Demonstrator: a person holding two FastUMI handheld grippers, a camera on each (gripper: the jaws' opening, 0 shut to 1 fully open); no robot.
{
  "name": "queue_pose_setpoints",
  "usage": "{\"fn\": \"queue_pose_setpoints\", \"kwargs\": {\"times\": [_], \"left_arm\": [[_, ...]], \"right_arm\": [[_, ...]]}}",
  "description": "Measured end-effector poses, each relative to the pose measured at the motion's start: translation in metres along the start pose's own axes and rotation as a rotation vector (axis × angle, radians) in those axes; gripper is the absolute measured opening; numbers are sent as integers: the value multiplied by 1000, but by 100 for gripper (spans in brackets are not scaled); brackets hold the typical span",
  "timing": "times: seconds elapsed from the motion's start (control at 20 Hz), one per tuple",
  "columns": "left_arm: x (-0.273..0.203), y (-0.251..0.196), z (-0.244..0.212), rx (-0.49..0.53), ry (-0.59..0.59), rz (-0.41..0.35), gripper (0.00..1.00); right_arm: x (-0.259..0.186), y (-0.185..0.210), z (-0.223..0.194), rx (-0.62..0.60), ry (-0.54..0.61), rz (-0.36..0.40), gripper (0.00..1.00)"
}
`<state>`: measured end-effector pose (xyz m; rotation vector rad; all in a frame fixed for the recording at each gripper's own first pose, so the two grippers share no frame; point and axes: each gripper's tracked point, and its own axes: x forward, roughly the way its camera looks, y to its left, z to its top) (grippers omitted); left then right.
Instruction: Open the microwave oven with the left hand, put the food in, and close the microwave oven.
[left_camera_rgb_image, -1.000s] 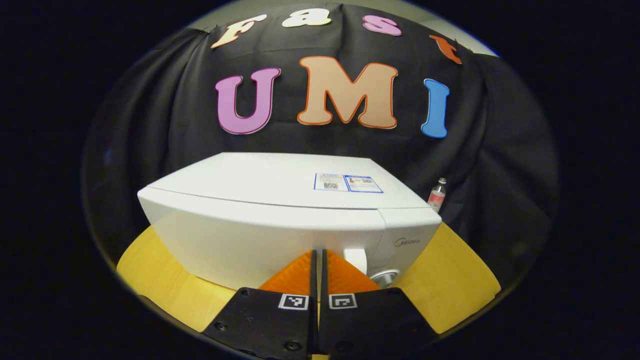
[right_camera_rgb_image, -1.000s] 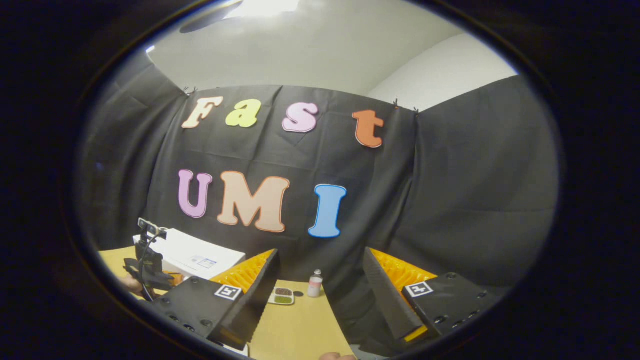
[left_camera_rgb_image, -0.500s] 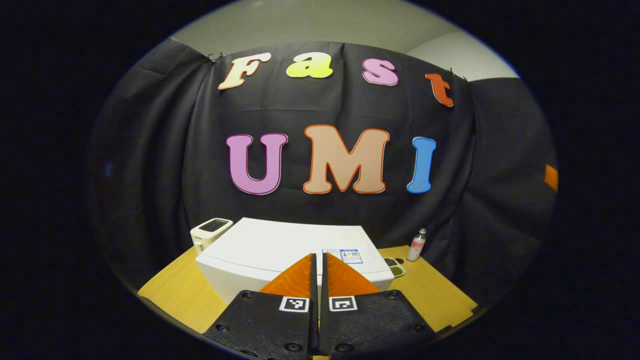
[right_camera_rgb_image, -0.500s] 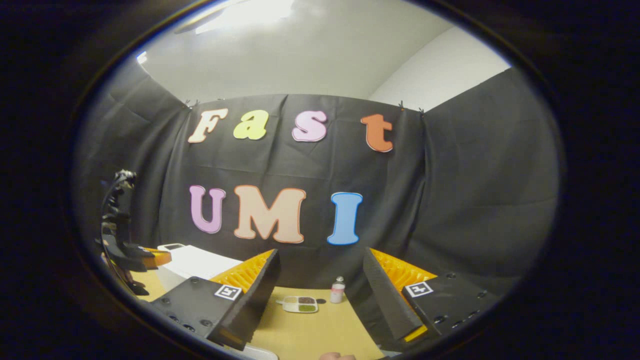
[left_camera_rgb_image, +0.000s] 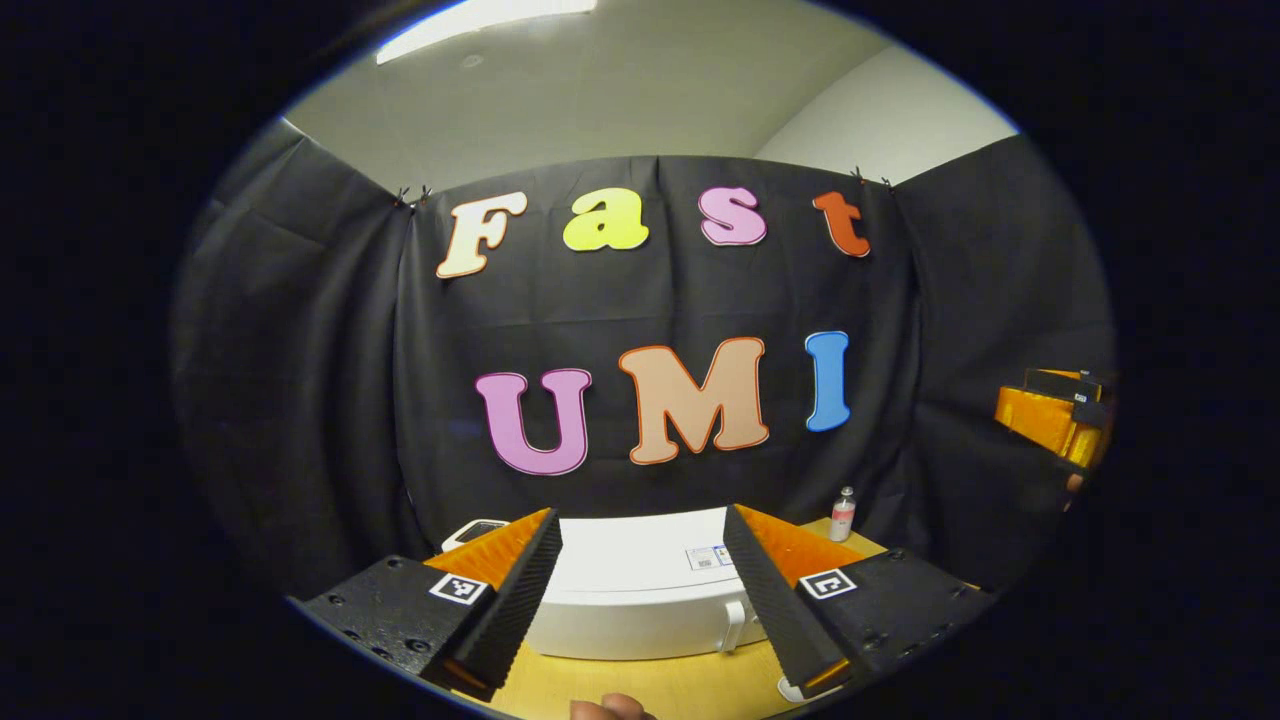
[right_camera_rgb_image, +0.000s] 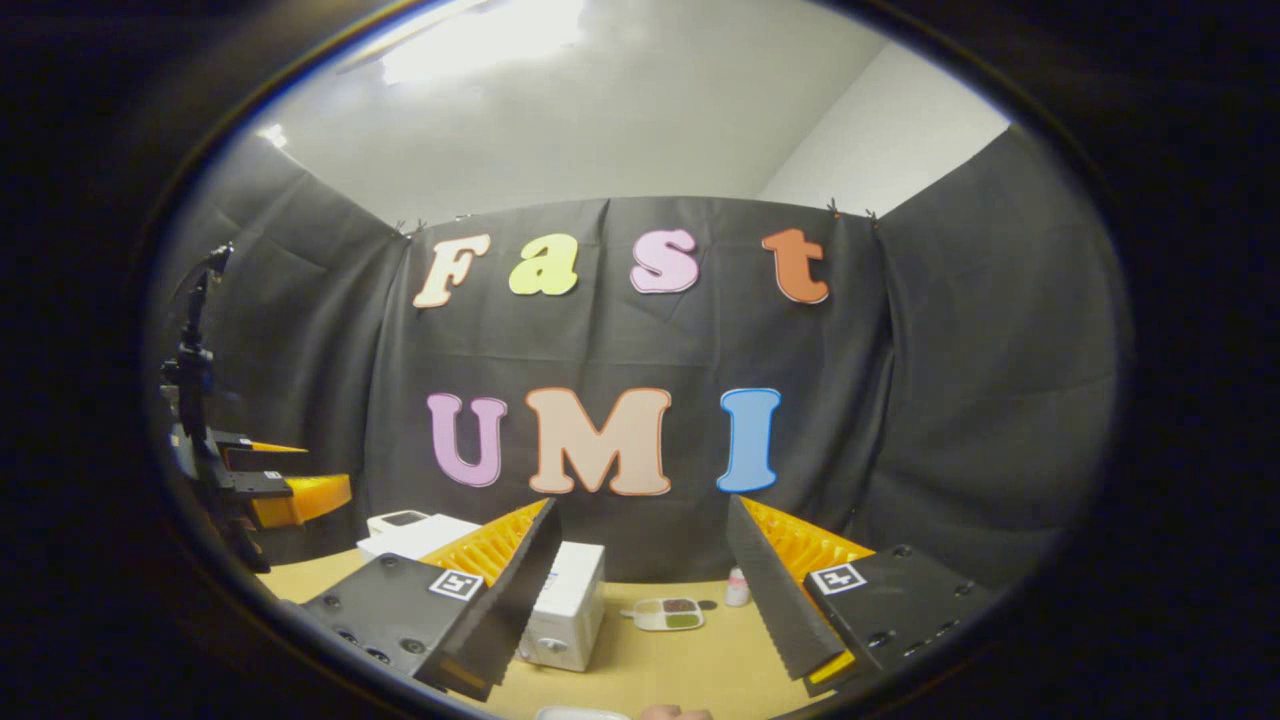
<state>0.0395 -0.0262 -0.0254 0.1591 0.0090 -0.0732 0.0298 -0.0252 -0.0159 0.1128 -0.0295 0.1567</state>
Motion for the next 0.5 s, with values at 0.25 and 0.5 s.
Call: {"fn": "queue_pose_setpoints", "kwargs": {"times": [0.25, 0.5], "left_arm": [[-35, 15, 5, -1, 0, 5, 96], [-55, 30, 22, -2, -40, 20, 97]], "right_arm": [[-21, 25, 2, 10, 5, -1, 96], [-34, 39, 3, 11, 16, -8, 100]]}}
